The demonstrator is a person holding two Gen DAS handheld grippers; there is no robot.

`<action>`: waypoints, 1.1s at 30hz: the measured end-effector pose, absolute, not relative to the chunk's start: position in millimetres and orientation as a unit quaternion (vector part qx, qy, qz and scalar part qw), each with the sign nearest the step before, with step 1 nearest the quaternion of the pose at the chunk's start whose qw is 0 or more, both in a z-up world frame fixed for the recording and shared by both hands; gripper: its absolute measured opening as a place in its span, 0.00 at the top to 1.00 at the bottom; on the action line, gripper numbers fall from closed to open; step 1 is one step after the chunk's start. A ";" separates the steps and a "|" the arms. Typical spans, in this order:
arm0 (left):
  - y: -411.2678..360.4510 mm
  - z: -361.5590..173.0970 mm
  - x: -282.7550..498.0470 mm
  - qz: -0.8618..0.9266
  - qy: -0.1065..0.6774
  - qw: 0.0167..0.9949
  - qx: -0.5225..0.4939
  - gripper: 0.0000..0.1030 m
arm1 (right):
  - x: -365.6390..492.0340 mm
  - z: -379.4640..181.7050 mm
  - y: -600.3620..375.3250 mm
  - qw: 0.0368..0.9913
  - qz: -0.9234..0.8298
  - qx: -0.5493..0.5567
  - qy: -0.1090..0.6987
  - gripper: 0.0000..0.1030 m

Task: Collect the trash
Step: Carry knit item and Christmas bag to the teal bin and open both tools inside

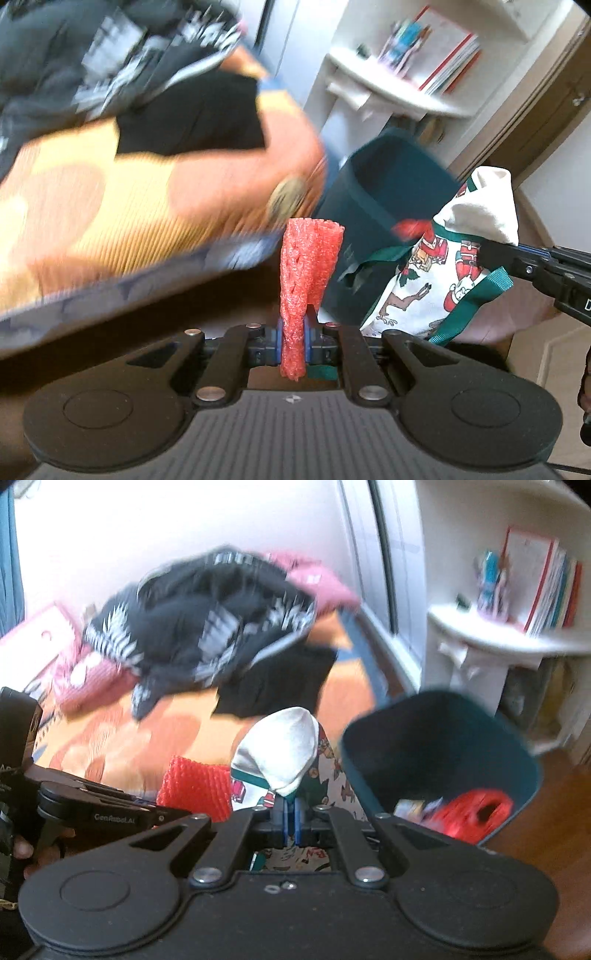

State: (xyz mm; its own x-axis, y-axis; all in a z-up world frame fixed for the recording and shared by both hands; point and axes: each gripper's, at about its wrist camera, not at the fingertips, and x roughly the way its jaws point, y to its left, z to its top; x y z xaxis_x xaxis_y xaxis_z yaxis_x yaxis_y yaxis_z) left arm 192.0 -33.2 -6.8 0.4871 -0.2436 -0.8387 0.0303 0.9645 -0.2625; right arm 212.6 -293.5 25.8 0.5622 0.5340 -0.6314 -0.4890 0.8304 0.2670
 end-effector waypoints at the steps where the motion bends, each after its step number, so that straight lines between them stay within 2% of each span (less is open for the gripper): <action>1: -38.2 2.7 194.9 -0.084 0.492 0.860 -0.105 0.90 | 217.3 34.5 -301.1 0.886 0.289 0.040 0.360 0.97; 9: -96.0 60.7 239.6 -0.110 0.437 0.889 -0.079 0.90 | 240.4 88.9 -362.5 0.914 0.269 0.076 0.293 0.97; 15: -137.7 66.6 269.7 -0.127 0.438 0.888 -0.054 0.90 | 271.0 64.8 -386.1 0.924 0.227 0.084 0.297 0.96; 33: -222.8 -60.6 343.2 -0.120 0.553 0.823 0.054 0.90 | 321.6 -68.5 -391.5 0.889 0.169 0.096 0.415 0.96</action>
State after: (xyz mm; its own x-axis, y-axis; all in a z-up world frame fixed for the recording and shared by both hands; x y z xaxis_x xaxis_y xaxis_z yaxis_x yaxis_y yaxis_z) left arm 343.2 -222.8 -60.6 0.3591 -0.1369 -0.9232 0.2574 0.9653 -0.0431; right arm 321.6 -391.5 -68.5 0.5977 0.3805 -0.7056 -0.2205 0.9243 0.3116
